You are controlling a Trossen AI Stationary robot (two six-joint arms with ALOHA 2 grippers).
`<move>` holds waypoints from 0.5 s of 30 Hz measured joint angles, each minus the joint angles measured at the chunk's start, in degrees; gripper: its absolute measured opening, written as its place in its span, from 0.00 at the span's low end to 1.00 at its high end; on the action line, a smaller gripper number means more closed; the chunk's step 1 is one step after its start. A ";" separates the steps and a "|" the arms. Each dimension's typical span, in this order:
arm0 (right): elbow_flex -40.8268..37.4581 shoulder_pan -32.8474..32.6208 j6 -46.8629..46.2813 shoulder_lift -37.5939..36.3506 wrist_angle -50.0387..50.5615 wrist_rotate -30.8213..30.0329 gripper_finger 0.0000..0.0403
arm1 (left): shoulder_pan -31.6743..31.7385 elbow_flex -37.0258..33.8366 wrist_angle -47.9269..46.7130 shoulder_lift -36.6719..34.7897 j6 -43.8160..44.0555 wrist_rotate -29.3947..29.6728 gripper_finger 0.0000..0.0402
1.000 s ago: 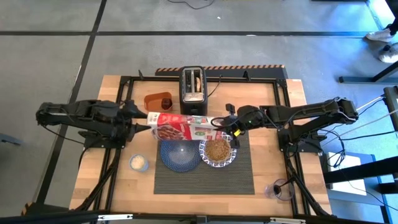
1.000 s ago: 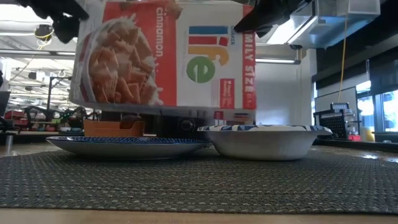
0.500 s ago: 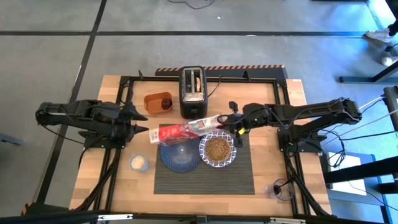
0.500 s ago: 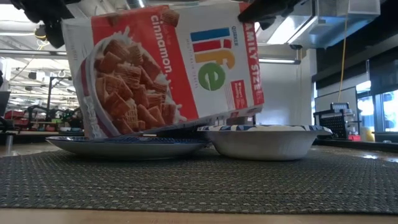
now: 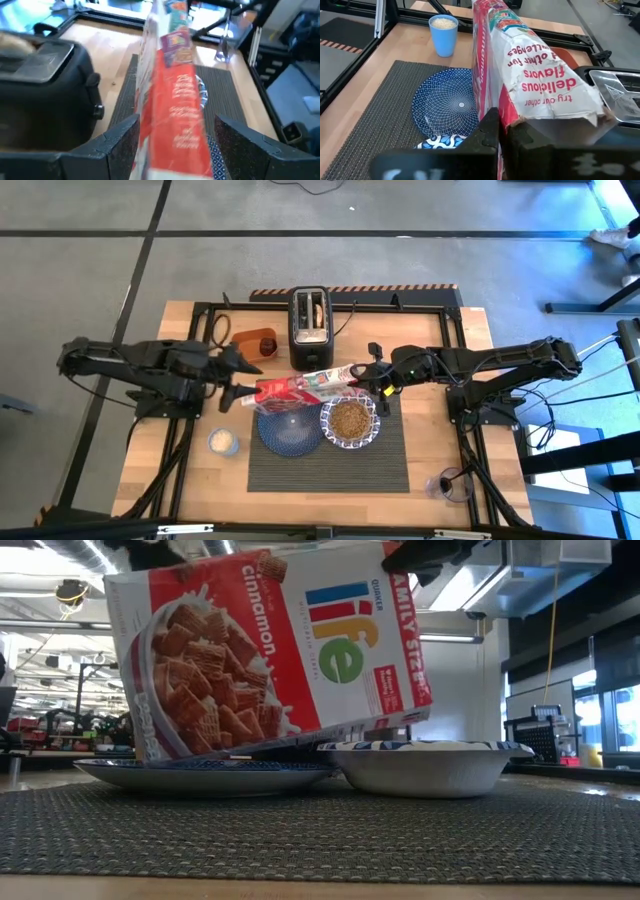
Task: Arrange a breakfast setting
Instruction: Pour the cereal into the blue patterned bowl from the cereal box
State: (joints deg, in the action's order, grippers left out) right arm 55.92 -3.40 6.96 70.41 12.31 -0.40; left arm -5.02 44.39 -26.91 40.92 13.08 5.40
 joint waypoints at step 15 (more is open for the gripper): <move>0.00 0.04 0.00 0.03 -0.21 0.00 0.00 | 0.03 19.55 -3.33 23.57 -6.80 -0.10 0.62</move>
State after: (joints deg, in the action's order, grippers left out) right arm 55.92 -3.36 6.96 70.43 12.10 -0.40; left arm -5.00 63.94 -30.24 64.49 6.28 5.30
